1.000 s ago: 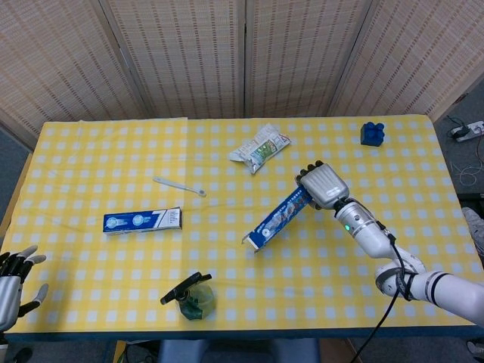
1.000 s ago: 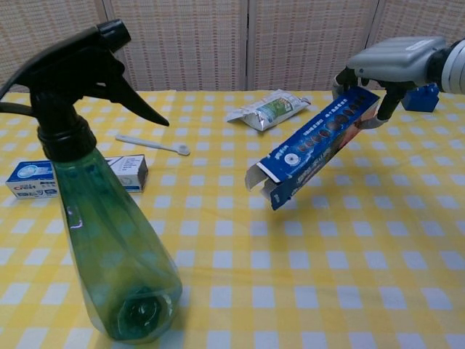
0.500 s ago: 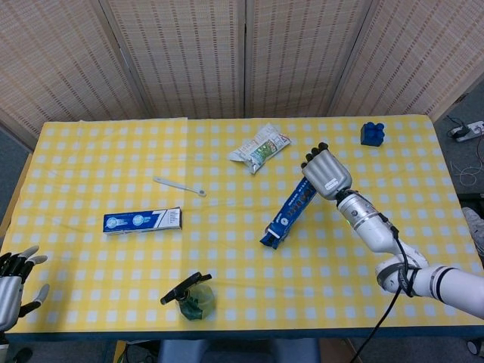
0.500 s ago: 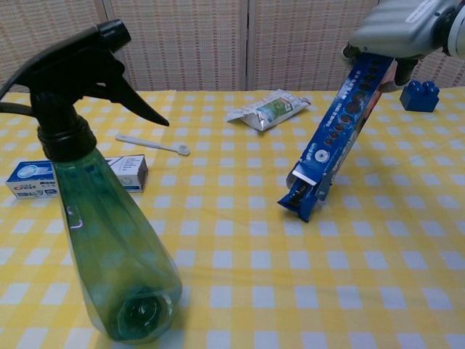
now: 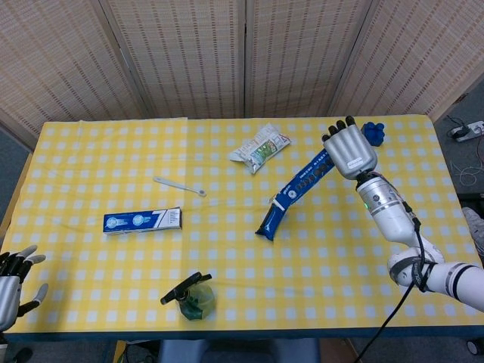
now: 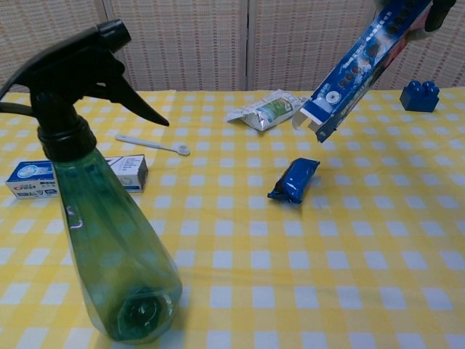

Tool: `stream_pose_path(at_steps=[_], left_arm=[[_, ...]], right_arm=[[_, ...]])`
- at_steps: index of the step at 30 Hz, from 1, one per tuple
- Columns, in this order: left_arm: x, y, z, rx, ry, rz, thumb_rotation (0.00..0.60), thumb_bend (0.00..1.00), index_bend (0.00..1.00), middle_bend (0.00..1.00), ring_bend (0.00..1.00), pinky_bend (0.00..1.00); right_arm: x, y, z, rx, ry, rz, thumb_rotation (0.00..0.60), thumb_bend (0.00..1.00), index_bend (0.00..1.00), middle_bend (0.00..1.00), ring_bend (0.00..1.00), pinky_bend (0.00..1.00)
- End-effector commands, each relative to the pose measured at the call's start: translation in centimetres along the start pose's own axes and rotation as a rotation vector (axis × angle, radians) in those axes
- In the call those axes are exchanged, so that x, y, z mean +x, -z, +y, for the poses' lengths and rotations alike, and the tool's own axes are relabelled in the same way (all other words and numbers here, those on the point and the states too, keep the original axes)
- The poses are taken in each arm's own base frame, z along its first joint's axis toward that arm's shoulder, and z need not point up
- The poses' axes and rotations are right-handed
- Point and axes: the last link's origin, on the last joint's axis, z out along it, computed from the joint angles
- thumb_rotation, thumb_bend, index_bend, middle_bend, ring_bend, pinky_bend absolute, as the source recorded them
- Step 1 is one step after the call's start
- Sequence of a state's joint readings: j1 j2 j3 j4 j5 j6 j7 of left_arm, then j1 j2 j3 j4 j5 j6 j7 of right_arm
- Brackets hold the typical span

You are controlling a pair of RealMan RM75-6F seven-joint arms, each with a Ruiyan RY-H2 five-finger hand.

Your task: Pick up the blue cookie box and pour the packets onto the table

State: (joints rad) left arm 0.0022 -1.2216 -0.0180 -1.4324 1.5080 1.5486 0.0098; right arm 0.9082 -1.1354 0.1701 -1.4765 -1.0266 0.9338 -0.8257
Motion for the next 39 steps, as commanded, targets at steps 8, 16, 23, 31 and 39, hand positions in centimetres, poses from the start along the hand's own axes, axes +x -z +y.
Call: stream_pose_path(at_steps=[8,16,23,31,39], left_arm=[[-0.1,-0.1,0.2,-0.009,0.001,-0.006,0.6,0.33,0.35,0.19,0.18,0.09],[-0.2,-0.1,0.1,-0.006,0.001,-0.01,0.6,0.33,0.35,0.19,0.18,0.09],[-0.3,0.0,0.0,-0.001,0.002,-0.012,0.6,0.33,0.35,0.19,0.18,0.09],[-0.4,-0.1,0.0,-0.005,0.006,-0.01,0.6,0.33,0.35,0.19,0.18,0.09],[-0.4,-0.1,0.0,-0.006,0.007,-0.011,0.6,0.33,0.35,0.19,0.18,0.09]], right_arm=[[-1.8,0.7,1.6,-0.01,0.145,-0.055,0.6,0.26,0.57,0.5,0.29,0.28],[-3.2,0.6,0.8,0.013,0.241,-0.083,0.6,0.26,0.57,0.47,0.29,0.28],[-3.7,0.6,0.5,0.014,0.253,-0.104,0.6,0.26,0.56,0.45,0.29,0.28],[-3.8,0.9,1.0,-0.005,0.238,-0.115,0.6,0.26,0.43,0.44,0.29,0.28],[-4.4,1.3,1.1,-0.011,0.216,-0.141,0.6,0.2,0.31,0.44,0.29,0.28]])
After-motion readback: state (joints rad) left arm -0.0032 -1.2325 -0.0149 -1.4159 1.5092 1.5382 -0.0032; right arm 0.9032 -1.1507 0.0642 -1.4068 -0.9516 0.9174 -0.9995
